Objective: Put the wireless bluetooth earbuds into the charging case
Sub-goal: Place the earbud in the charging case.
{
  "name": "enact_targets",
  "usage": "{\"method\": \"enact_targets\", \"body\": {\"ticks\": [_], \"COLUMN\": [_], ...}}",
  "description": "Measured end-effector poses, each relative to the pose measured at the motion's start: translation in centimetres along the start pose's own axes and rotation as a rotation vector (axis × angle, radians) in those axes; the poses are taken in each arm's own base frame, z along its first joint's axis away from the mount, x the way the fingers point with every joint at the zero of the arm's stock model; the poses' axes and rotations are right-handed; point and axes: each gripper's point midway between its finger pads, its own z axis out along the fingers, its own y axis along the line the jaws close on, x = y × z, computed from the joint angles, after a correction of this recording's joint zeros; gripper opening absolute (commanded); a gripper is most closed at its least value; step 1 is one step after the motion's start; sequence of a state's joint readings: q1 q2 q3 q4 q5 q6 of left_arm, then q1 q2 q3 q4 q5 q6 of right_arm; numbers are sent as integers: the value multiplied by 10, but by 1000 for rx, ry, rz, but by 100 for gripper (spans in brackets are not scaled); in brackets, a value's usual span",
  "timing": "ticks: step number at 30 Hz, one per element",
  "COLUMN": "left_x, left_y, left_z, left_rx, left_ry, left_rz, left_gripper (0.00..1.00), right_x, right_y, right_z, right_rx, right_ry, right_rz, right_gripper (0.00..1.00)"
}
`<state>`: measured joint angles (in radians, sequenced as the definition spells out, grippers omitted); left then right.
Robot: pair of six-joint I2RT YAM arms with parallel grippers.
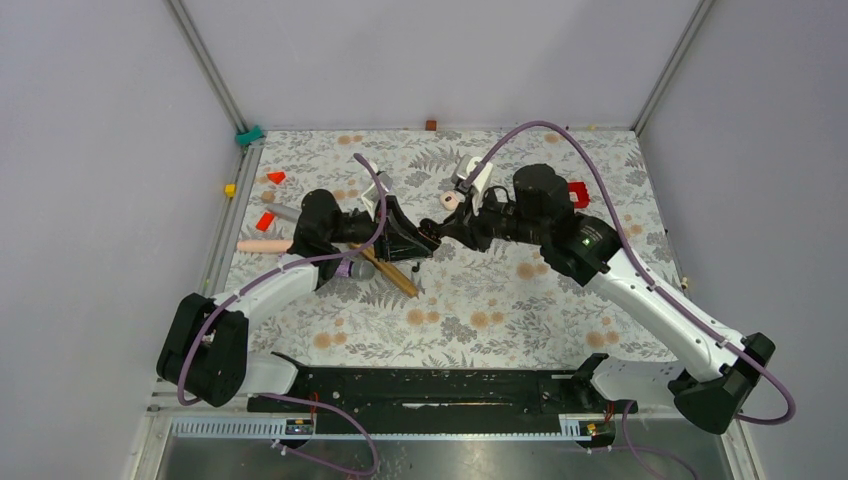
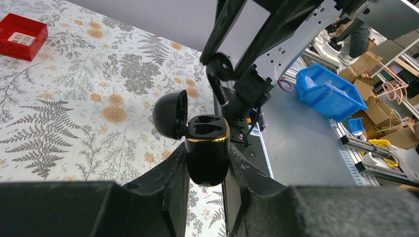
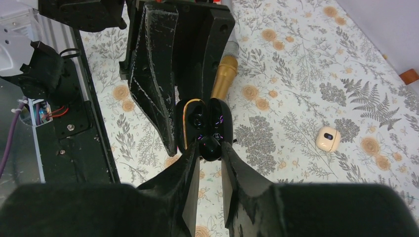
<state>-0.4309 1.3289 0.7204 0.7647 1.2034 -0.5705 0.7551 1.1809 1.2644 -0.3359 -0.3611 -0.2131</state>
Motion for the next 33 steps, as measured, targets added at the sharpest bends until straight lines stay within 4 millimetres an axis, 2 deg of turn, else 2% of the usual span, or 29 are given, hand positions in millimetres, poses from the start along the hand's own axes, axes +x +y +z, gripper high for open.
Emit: {"method": "enact_targets", "body": {"ticks": [6, 33], "left_x": [0, -4], "left_y": [0, -3], "left_z": [0, 1], "left_rx": [0, 4], "left_ry": [0, -11], "left_rz": [1, -46], "left_gripper": [0, 0], "right_x": [9, 13], "right_y": [3, -1], "right_z": [7, 14], "right_rx": [-10, 19], "right_ry": [18, 13], "right_rz": [2, -72], "right_gripper": [20, 18]}}
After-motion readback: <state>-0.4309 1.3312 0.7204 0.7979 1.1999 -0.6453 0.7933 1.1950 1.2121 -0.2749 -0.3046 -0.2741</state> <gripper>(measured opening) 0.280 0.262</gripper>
